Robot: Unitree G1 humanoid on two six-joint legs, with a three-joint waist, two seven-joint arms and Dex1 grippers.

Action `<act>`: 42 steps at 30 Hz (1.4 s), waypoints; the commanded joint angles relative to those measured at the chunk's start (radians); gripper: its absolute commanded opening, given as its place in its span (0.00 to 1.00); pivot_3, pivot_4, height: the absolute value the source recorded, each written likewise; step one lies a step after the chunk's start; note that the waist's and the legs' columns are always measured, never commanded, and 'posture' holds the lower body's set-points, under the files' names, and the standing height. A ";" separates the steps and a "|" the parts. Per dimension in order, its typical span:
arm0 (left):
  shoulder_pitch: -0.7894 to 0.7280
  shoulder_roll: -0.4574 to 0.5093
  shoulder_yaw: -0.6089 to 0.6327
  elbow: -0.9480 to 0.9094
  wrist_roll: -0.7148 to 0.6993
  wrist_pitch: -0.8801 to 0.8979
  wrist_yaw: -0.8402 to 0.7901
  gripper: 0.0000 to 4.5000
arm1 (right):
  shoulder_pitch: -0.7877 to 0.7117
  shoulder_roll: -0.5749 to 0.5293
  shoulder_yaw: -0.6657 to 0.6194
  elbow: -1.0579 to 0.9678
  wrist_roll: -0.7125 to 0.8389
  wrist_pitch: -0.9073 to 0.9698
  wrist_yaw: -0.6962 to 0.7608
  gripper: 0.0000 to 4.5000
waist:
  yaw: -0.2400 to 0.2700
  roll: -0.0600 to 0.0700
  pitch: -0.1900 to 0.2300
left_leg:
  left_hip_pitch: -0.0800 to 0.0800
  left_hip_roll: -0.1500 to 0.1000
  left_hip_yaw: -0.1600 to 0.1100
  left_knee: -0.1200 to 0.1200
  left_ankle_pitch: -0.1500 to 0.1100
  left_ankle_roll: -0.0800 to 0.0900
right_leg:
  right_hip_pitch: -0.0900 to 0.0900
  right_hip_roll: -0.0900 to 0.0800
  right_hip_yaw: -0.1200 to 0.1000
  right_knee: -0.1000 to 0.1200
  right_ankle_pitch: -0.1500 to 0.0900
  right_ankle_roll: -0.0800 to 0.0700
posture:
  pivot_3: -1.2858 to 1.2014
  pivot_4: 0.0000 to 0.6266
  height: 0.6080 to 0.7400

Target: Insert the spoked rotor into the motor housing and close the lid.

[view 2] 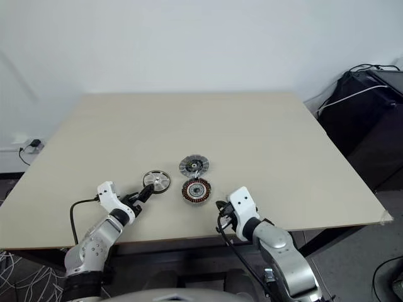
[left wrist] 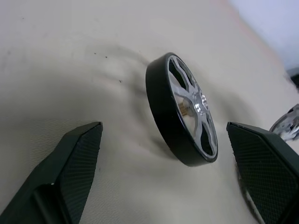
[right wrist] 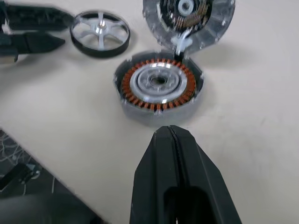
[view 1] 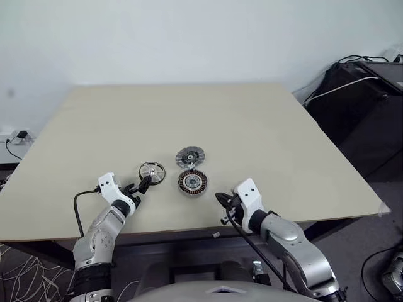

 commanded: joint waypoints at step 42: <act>-0.101 -0.072 0.010 0.061 -0.109 0.151 0.038 0.01 | -0.021 0.024 -0.002 -0.024 0.015 -0.025 -0.011 0.00 | 0.011 -0.003 0.001 | -0.001 -0.001 0.000 0.001 -0.001 -0.002 | 0.001 0.000 0.000 -0.001 0.000 0.000 | 0.52 0.00 1.00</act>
